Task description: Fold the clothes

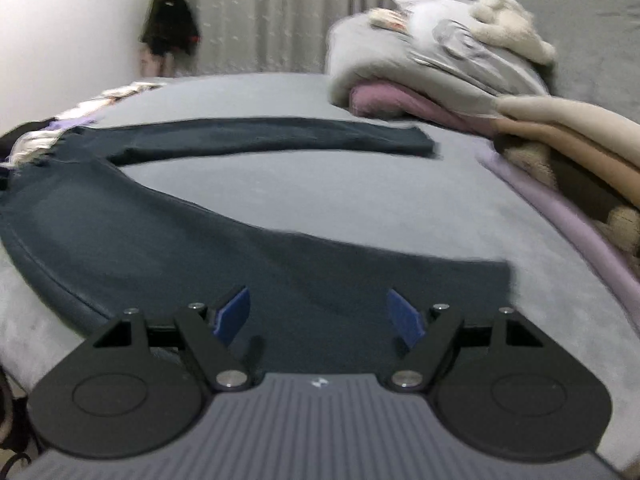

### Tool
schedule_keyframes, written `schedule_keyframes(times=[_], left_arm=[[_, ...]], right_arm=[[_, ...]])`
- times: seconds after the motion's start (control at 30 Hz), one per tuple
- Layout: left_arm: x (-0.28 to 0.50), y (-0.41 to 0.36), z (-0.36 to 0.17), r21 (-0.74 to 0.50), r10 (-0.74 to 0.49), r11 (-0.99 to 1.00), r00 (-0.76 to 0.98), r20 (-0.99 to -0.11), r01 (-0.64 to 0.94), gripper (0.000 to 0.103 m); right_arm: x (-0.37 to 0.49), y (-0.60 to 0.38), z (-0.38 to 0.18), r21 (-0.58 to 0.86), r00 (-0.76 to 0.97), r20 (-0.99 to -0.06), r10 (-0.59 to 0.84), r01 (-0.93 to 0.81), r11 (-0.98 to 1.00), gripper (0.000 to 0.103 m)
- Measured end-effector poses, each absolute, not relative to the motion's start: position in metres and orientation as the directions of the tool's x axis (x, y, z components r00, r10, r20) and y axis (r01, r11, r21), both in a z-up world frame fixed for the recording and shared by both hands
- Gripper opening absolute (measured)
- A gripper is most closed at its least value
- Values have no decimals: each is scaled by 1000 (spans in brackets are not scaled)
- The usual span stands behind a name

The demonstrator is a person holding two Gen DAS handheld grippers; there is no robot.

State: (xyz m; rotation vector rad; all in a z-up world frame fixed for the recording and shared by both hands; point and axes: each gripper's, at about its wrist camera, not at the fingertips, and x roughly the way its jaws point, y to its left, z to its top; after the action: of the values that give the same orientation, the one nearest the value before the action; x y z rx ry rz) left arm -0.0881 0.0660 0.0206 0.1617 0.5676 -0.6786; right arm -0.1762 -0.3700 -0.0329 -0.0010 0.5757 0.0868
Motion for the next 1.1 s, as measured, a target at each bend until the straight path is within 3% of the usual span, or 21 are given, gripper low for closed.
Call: schedule_keyframes(times=[0.13,0.27,0.43,0.63,0.83,0.9,1.1], left_arm=[[-89,-16,-1,-85,-653,665,521,-550,742,75],[-99,-73,-24,-64,-691,579,447,-568,813,74],[-110,-121,-45,-78,-735,485,358,-575,871,74],[-113,-112,-62,-99,-737,415,271,-620,904,75],[-118,-91,-46,-101,-714,384,225,-663,918,76],[-114,-90,-39,-151,-738,396,216,-639,906,76],[-113,-126,-39,-131,-766,404,257,-588,905,76]], right_arm=[[-161,-351,-45,24,846,-528,73,-71,997,77],[-161,-340,-57,-41,860,-509,34,-63,997,77],[-176,-356,-58,-25,869,-493,30,-49,999,77],[-212,-403,-60,8,868,-496,-15,22,1000,77],[-236,-428,-47,-15,867,-491,-84,88,996,77],[-231,-422,-36,-31,884,-465,-52,42,999,77],[-173,-386,-16,-63,893,-445,65,-104,993,77]])
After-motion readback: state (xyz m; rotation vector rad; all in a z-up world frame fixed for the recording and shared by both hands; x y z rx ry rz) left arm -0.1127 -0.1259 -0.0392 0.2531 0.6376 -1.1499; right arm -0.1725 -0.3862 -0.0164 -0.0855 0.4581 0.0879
